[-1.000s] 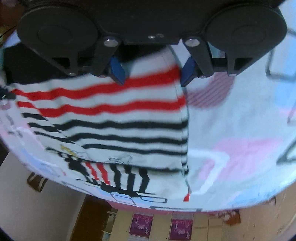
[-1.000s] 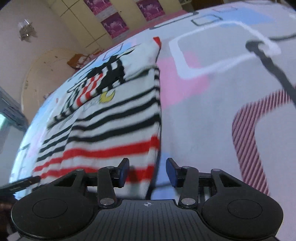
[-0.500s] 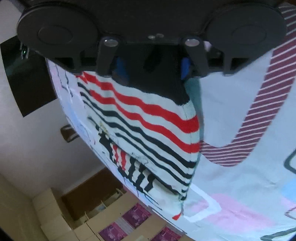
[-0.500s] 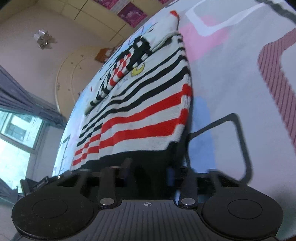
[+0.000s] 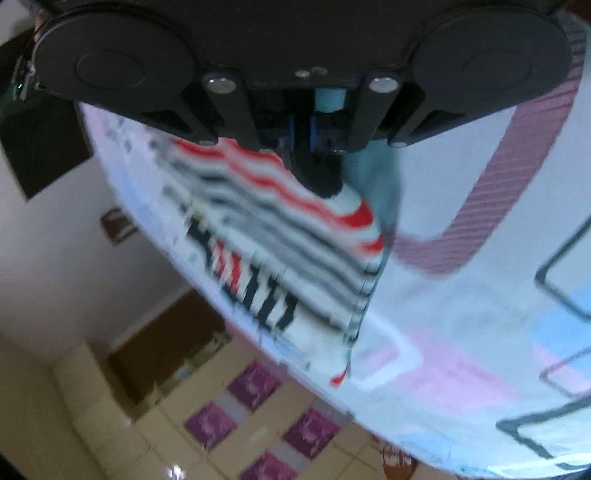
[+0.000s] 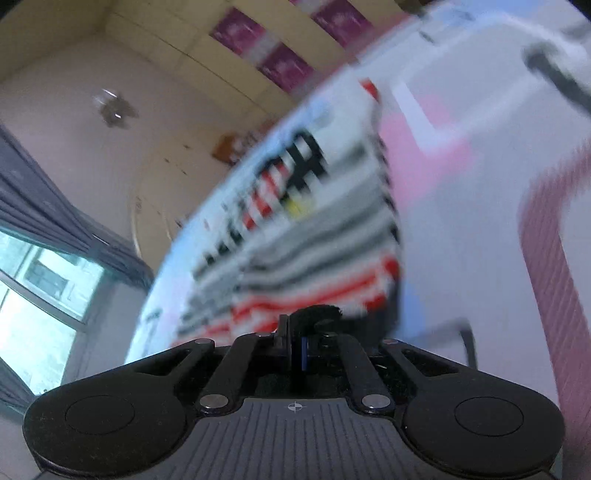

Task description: Fold small clothes

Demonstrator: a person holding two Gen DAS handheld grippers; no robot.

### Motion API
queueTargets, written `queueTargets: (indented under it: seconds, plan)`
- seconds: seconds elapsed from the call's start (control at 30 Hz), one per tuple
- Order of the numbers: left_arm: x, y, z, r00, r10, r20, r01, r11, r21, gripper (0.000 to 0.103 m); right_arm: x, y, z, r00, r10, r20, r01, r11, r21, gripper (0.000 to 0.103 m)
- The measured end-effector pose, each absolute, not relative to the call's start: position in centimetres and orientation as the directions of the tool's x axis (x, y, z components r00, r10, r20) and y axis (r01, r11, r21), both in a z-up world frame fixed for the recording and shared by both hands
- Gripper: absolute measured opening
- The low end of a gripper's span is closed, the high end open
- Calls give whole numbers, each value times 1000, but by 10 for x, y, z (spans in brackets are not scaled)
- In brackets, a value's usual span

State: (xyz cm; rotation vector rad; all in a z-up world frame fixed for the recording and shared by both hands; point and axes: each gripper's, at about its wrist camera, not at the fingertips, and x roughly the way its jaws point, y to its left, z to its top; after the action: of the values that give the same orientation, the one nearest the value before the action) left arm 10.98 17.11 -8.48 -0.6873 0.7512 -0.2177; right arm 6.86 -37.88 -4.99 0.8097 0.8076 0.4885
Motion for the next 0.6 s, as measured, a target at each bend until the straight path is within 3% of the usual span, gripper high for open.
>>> queueTargets:
  seconds: [0.33, 0.47, 0.6]
  plan:
    - [225, 181, -27, 823, -464, -327, 67, 651, -756, 7, 185, -371, 13, 735, 586, -341, -109, 598, 794, 4]
    - [287, 179, -26, 816, -474, -330, 77, 657, -750, 7, 246, -373, 15, 747, 555, -365, -39, 586, 809, 4]
    - [353, 177, -49, 775, -493, -395, 50, 671, -740, 7, 306, -375, -8, 730, 529, -433, 51, 589, 807, 4]
